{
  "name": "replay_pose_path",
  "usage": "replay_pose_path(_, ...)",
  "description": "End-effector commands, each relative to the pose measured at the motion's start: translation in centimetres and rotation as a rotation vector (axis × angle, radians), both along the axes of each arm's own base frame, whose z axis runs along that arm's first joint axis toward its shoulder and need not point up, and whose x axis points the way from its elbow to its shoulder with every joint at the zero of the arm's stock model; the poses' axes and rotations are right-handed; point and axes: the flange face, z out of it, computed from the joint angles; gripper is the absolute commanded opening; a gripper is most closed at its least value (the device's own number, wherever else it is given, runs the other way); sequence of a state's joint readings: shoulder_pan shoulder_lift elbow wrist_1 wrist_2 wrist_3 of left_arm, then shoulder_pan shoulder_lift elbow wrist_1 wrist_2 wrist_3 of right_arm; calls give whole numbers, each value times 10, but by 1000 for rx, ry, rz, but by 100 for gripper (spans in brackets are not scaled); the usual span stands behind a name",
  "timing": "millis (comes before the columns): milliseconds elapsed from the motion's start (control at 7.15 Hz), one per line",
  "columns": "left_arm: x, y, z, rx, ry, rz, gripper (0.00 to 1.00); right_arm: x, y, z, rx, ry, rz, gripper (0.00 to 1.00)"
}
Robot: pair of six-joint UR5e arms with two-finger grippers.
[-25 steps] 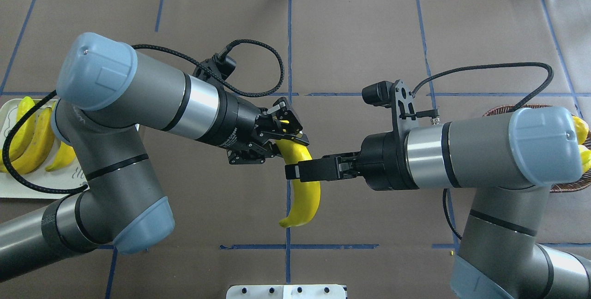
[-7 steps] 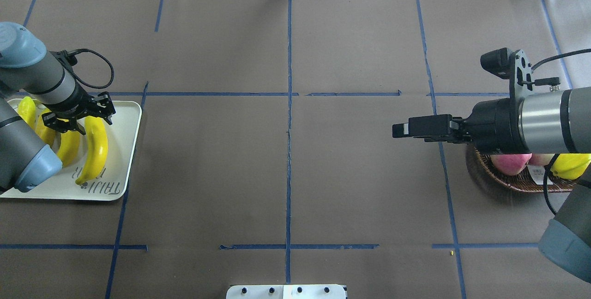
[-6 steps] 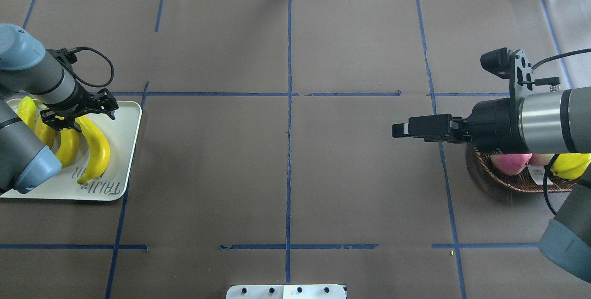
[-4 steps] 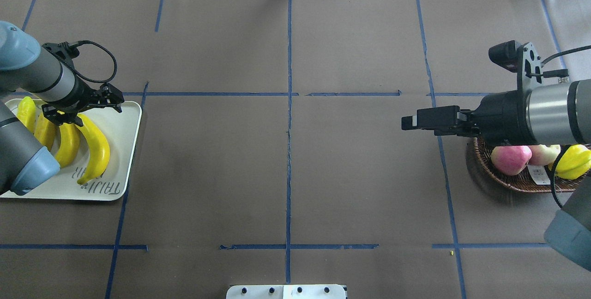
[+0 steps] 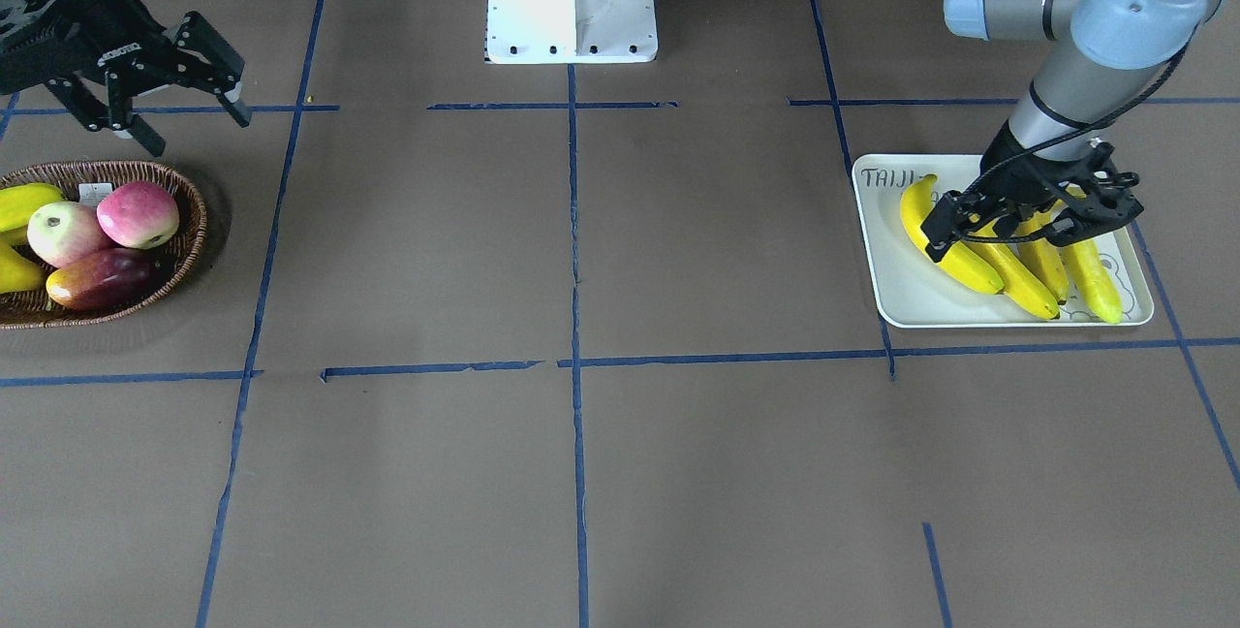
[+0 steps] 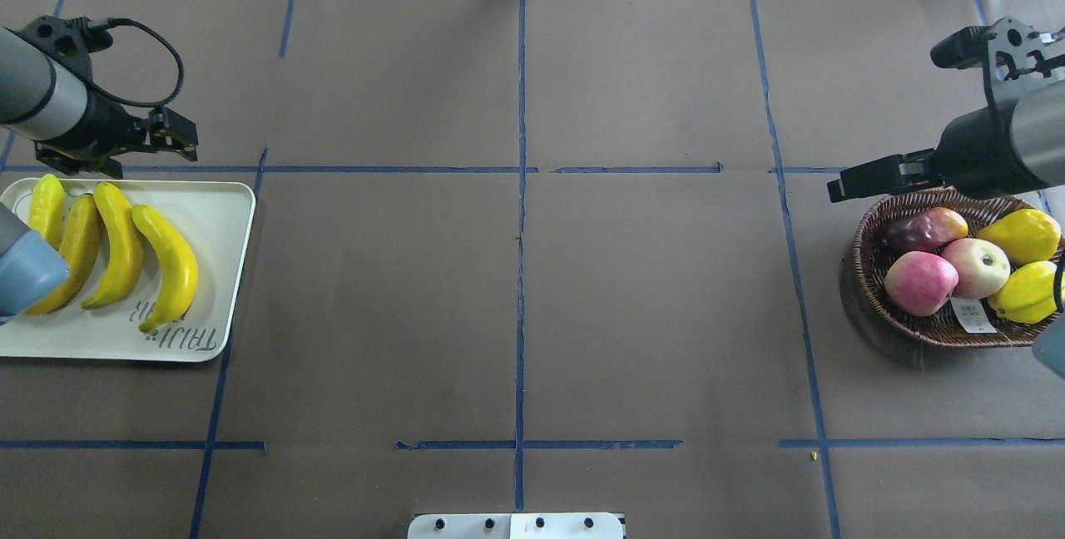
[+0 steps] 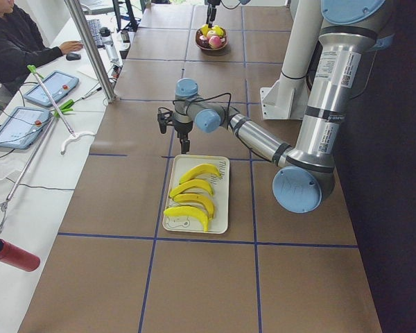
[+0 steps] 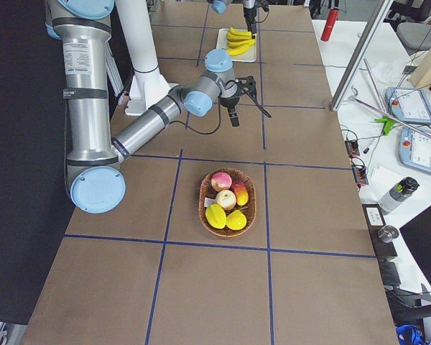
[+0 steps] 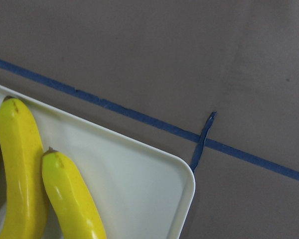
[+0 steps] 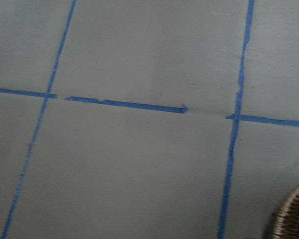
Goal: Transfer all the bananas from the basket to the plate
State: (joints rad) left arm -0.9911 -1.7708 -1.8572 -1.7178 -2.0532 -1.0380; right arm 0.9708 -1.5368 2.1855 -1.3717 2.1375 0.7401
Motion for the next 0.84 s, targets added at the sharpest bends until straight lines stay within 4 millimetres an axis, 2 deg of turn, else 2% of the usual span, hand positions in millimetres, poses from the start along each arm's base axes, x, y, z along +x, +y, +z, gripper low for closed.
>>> replay_pose_path(0, -89, -27, 20, 136, -146, 161, 100, 78, -51, 73, 56, 164, -124, 100)
replay_pose_path(140, -141, -36, 36, 147, -207, 216, 100, 136, -79, 130, 32, 98, -170, 100)
replay_pose_path(280, -184, -37, 49, 122, -220, 255, 100, 176, -89, 179, 6, 32, -186, 100)
replay_pose_path(419, -237, -38, 68, 111, -183, 290, 100, 205, -88, 212, -14, 15, -174, 100)
replay_pose_path(559, -281, -38, 99, 95, -106, 309, 100, 226, -65, 240, -64, -2, -136, 100)
replay_pose_path(699, -314, -30, 144, 79, -49, 330, 100, 229, -58, 247, -88, 2, -122, 100)
